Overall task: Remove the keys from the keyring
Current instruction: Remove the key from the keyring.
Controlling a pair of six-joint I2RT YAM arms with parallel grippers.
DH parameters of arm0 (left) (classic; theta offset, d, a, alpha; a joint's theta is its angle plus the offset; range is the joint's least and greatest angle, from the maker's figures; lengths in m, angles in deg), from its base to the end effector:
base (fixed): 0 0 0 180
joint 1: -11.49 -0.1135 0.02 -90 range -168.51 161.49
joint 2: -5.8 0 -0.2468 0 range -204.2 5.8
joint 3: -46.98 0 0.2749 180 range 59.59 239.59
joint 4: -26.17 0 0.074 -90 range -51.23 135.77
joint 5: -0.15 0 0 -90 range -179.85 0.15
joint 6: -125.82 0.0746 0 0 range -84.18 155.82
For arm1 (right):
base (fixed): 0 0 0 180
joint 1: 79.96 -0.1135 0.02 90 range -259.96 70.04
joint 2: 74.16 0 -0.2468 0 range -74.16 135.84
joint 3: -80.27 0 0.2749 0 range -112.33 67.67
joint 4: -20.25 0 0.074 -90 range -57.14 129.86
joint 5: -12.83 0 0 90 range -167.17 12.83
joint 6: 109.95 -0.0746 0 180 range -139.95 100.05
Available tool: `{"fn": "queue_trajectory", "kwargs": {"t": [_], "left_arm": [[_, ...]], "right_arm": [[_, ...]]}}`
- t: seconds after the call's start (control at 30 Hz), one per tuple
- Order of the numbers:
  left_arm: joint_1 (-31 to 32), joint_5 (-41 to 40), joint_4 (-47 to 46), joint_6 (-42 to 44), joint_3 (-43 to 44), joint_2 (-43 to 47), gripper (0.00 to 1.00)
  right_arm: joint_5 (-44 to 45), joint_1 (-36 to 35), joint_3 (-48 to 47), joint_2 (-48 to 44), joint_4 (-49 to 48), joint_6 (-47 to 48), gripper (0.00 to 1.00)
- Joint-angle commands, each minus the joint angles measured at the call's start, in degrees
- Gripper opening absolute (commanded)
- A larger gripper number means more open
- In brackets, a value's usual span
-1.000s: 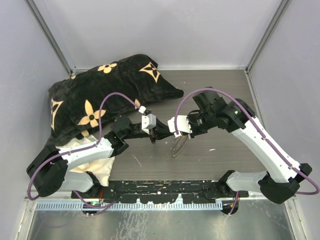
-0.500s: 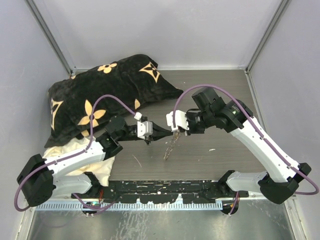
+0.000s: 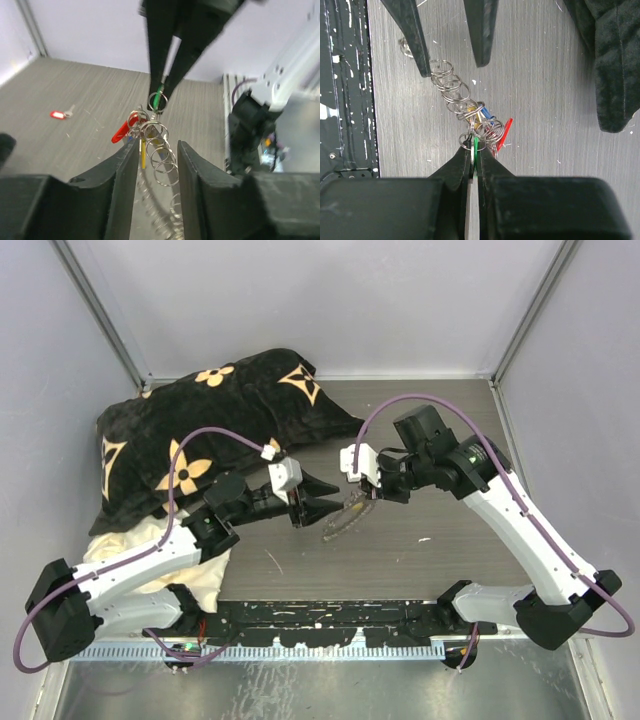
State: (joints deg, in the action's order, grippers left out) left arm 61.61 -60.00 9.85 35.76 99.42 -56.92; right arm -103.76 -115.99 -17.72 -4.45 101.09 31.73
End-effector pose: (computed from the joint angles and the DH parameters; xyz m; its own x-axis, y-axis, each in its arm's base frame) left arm 0.1737 -0.2658 0.2984 0.0664 -0.0809 -0.9945 0.9830 0.1762 0.0513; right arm 0.1923 0.1811 0.3635 0.1872 -0.7314 -0.6558 -0.9664 -0.0173 -0.2566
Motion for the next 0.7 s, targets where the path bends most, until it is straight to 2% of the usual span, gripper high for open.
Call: {"fn": "queue_trajectory", "kwargs": {"t": [0.0,0.07,0.17,0.4,0.67], "left_arm": [[-0.03,-13.02,-2.4,-24.22,1.86,3.04,0.41],[0.02,-14.14,-0.54,-31.18,2.48,3.42,0.43],[-0.03,-15.46,2.72,-37.19,3.6,4.4,0.43],[-0.02,-19.52,15.38,-34.63,8.77,7.23,0.4],[0.07,-18.96,19.02,-38.53,11.08,4.97,0.38]], "right_arm": [[-3.55,1.16,0.89,-2.52,-4.41,-2.39,0.01],[-3.89,1.76,1.61,-2.91,-4.71,-2.67,0.01],[-4.0,2.54,2.21,-3.41,-5.17,-3.4,0.01],[-6.94,5.41,2.09,-3.3,-4.53,-5.38,0.01],[-13.07,11.86,-1.97,-1.07,-1.76,-3.53,0.01]]}}
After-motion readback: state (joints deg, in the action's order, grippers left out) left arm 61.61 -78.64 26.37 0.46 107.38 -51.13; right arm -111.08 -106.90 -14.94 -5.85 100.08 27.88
